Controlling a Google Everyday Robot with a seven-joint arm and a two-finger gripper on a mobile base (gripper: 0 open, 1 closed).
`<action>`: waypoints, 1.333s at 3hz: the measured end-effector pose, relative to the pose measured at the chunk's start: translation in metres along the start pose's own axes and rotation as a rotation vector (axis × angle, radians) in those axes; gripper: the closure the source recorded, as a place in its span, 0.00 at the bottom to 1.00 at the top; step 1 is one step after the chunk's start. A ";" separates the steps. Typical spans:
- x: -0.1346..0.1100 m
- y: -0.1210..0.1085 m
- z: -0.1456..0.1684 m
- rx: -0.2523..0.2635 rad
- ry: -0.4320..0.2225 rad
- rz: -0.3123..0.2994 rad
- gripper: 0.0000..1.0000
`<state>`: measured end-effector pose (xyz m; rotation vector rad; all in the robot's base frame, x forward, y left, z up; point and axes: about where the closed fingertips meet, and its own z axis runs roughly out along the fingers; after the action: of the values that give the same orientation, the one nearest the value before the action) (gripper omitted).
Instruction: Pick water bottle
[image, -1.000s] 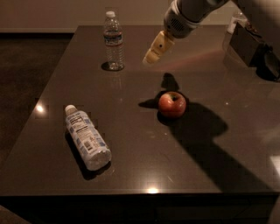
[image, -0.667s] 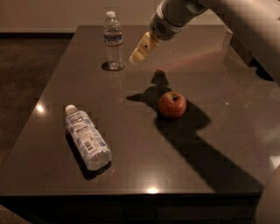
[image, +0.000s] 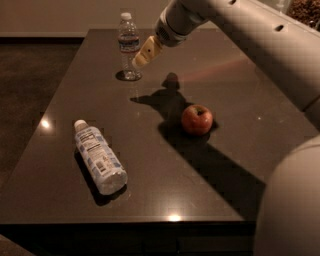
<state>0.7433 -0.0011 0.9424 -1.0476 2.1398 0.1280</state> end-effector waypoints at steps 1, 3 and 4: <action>-0.029 -0.001 0.017 0.004 -0.043 0.041 0.00; -0.079 0.025 0.044 -0.033 -0.081 0.053 0.00; -0.088 0.033 0.058 -0.059 -0.074 0.044 0.00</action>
Offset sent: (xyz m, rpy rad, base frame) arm 0.0474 0.0842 0.0331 0.1257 -0.0402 -0.0252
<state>0.7875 0.0994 0.9506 -1.0138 2.1036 0.2490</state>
